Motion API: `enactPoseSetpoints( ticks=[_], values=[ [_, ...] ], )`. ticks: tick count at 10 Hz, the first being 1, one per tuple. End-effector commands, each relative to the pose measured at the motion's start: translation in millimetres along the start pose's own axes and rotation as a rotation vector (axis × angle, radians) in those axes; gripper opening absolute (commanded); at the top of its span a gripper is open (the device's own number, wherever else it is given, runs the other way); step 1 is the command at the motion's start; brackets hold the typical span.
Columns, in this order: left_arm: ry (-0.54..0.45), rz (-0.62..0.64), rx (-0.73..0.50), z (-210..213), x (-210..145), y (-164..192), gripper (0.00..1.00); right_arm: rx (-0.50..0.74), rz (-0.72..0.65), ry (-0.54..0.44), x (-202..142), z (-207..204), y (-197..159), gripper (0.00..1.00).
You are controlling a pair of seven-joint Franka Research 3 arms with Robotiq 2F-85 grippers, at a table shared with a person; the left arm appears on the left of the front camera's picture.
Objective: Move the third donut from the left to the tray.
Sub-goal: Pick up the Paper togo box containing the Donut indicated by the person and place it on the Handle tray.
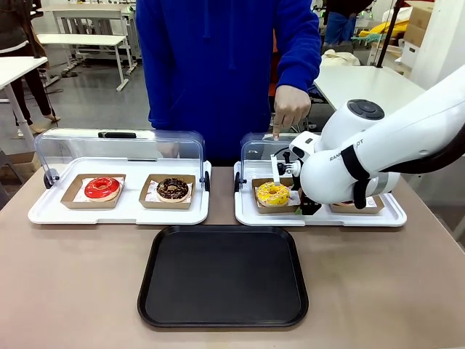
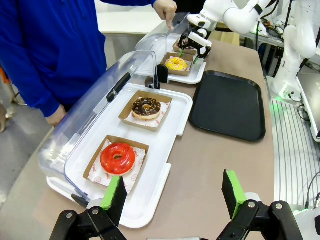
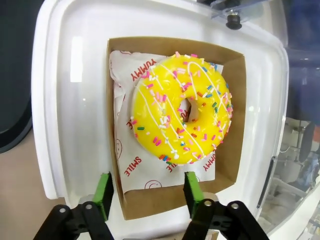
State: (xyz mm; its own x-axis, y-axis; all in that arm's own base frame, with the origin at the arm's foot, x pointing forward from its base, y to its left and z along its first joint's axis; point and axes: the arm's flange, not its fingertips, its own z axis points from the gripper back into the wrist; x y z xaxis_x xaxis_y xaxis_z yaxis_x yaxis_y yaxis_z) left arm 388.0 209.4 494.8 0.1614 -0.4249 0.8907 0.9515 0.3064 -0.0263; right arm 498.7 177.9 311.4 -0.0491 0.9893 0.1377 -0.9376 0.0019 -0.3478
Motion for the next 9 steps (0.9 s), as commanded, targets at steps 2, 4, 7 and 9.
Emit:
enactPoseSetpoints(
  ticks=[2, 4, 7, 9],
  values=[
    [-0.004, -0.014, -0.011, 0.4, 1.5, -2.0, 1.00, 0.032, -0.018, 0.036, 6.9, 1.0, -5.2, 0.00],
    [-0.004, -0.014, -0.011, 0.4, 1.5, -2.0, 1.00, 0.049, -0.015, 0.044, 7.2, -0.9, -5.6, 0.00],
    [-0.004, -0.014, -0.011, 0.4, 1.5, -2.0, 1.00, 0.071, -0.010, 0.055, 7.2, -2.3, -4.9, 0.00],
    [-0.004, -0.014, -0.011, 0.4, 1.5, -2.0, 1.00, 0.073, -0.012, 0.059, 5.6, -3.4, -4.8, 0.00]
  ],
)
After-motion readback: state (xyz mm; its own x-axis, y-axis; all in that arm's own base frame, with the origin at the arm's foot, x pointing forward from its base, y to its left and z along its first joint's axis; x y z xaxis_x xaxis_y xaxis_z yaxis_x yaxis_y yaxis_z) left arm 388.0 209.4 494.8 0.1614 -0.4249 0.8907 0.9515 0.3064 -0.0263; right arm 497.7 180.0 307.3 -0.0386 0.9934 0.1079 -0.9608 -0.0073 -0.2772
